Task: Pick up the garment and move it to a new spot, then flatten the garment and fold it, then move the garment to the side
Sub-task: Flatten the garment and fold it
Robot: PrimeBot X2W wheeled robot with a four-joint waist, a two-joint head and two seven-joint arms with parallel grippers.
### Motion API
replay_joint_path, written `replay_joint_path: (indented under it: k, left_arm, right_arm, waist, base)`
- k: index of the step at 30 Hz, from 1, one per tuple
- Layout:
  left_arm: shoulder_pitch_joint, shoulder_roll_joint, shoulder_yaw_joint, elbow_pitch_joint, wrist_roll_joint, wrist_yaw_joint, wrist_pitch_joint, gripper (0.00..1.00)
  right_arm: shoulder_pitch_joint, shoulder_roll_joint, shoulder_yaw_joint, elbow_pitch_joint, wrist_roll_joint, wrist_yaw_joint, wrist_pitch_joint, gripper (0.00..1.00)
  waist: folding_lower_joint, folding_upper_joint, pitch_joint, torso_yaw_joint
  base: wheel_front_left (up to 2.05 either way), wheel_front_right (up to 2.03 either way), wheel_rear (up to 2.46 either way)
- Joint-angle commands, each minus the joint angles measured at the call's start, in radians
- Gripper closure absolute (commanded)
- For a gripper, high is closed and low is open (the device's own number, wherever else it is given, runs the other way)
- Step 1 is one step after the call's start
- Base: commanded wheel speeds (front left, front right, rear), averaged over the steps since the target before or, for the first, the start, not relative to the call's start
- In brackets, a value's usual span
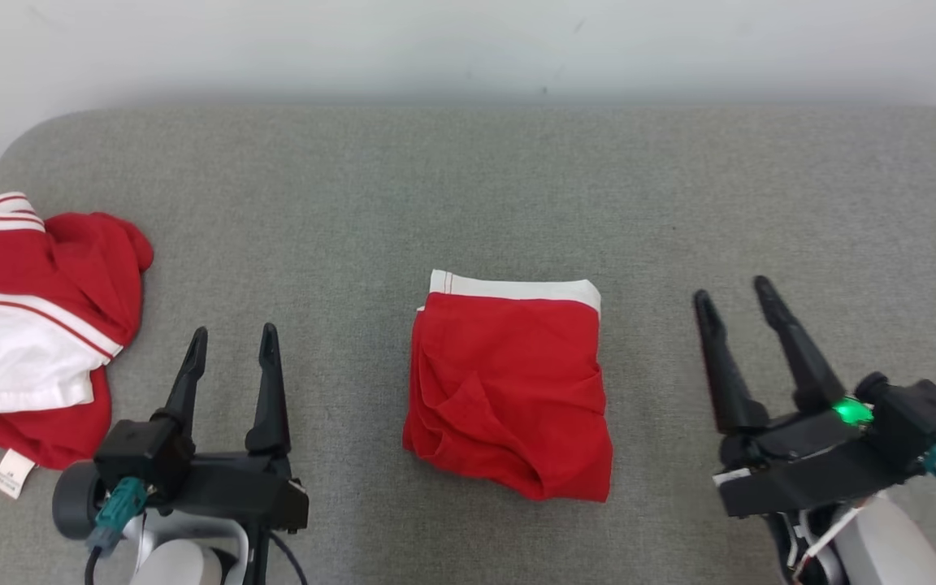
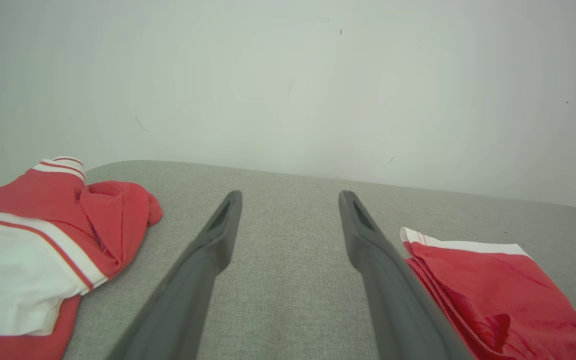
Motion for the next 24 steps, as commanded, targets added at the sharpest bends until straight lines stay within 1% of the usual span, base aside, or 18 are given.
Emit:
replay_joint_path:
  k: [1, 6, 13, 24]
  left_arm:
    - [0.022, 0.014, 0.003, -0.007, 0.016, 0.005, -0.006, 0.00]
    - [0.053, 0.038, 0.002, -0.039, 0.032, 0.020, -0.007, 0.00]
    - [0.115, 0.065, -0.010, -0.069, 0.039, 0.030, 0.005, 0.00]
    - [0.187, 0.087, -0.018, -0.084, 0.021, 0.034, 0.009, 0.00]
  right_arm:
    - [0.019, -0.008, -0.027, -0.006, -0.024, 0.000, 0.001, 0.00]
    - [0.071, -0.013, -0.109, -0.007, -0.095, 0.000, 0.023, 0.00]
    - [0.159, 0.006, -0.174, -0.003, -0.143, 0.000, 0.054, 0.00]
    - [0.239, 0.032, -0.221, -0.029, -0.167, 0.000, 0.100, 0.00]
  waist:
    - [0.0000, -0.0001, -0.018, -0.015]
    - [0.0000, -0.0001, -0.047, -0.034]
    - [0.0000, -0.0001, -0.101, -0.042]
    - [0.0000, -0.0001, -0.163, -0.042]
  base:
    - [0.00, 0.00, 0.00]
    - [0.00, 0.00, 0.00]
    - [0.00, 0.00, 0.00]
    - [0.00, 0.00, 0.00]
